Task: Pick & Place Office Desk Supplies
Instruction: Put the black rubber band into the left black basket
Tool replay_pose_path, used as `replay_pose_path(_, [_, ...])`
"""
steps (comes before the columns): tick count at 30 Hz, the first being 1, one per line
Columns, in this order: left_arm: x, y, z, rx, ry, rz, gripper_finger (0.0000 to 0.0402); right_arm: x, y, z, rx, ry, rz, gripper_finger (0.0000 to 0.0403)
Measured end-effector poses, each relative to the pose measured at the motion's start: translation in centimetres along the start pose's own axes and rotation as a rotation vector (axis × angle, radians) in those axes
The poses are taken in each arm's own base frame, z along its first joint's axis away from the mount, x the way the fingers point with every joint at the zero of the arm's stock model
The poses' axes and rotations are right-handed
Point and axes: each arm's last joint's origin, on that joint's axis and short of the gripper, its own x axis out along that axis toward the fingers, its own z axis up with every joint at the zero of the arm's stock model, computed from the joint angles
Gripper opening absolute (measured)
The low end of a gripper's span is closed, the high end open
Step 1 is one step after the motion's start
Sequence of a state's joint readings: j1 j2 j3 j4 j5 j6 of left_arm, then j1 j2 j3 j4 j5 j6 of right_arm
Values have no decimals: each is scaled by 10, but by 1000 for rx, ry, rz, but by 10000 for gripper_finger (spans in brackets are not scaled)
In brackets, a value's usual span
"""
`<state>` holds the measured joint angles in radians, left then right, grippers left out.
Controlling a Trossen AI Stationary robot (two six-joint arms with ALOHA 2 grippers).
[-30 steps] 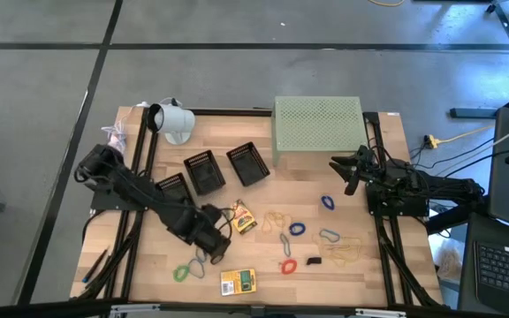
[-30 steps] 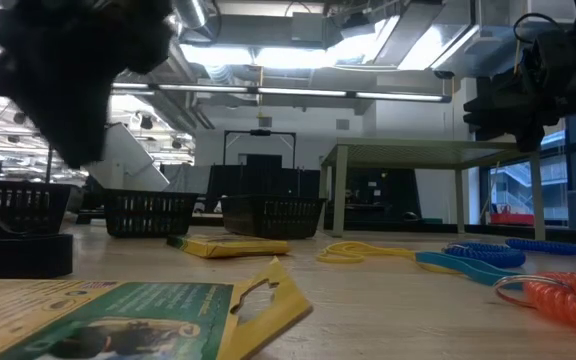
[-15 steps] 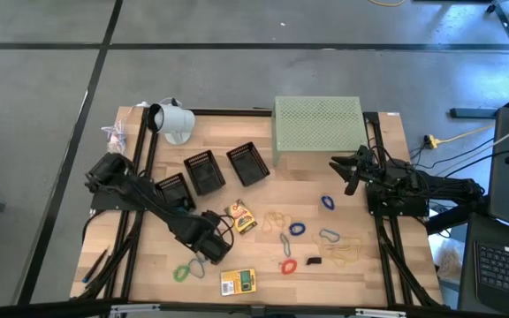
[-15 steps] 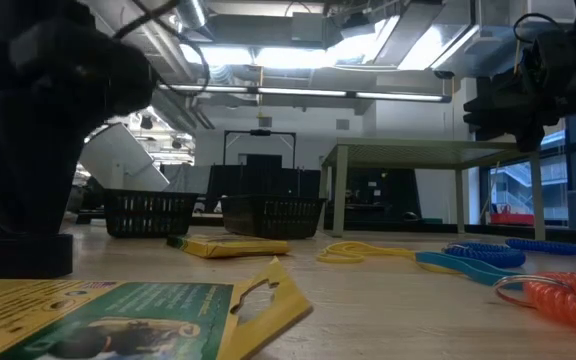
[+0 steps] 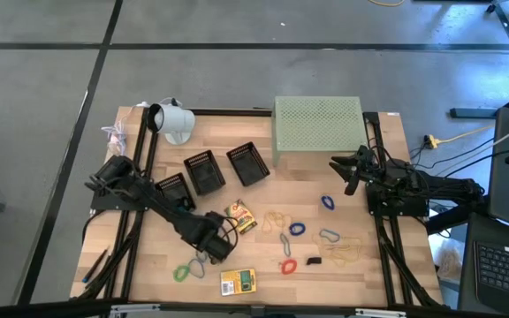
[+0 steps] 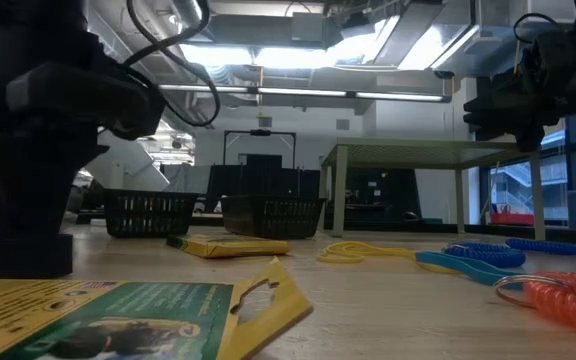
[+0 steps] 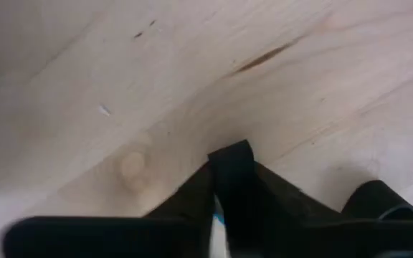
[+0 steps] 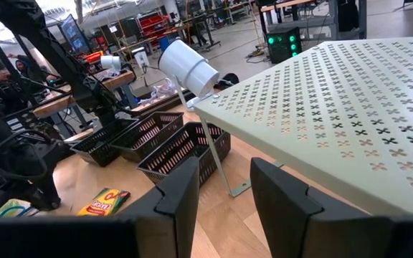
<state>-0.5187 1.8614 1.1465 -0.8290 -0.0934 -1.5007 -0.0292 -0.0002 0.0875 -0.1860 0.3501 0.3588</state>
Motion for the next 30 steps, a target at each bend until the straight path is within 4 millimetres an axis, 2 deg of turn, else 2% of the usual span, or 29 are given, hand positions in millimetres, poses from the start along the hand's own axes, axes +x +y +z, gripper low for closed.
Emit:
replay_pose_path(3, [0,0,3,24,11,-1,10,0,0,0,0,0,0,131])
replay_pose_path(8, [-5,4,13,53,-56,0,2,0,0,0,0,0,0,131])
replay_pose_path(15, [-24,0,43,139,-319,-100,2,0,0,0,0,0,0,131])
replay_pose_path(24, [-47,-24,82,300,-685,-296,2,0,0,0,0,0,0,131])
replay_pose_path(30, [-70,-41,102,413,-984,-378,2,0,0,0,0,-1,-5,131])
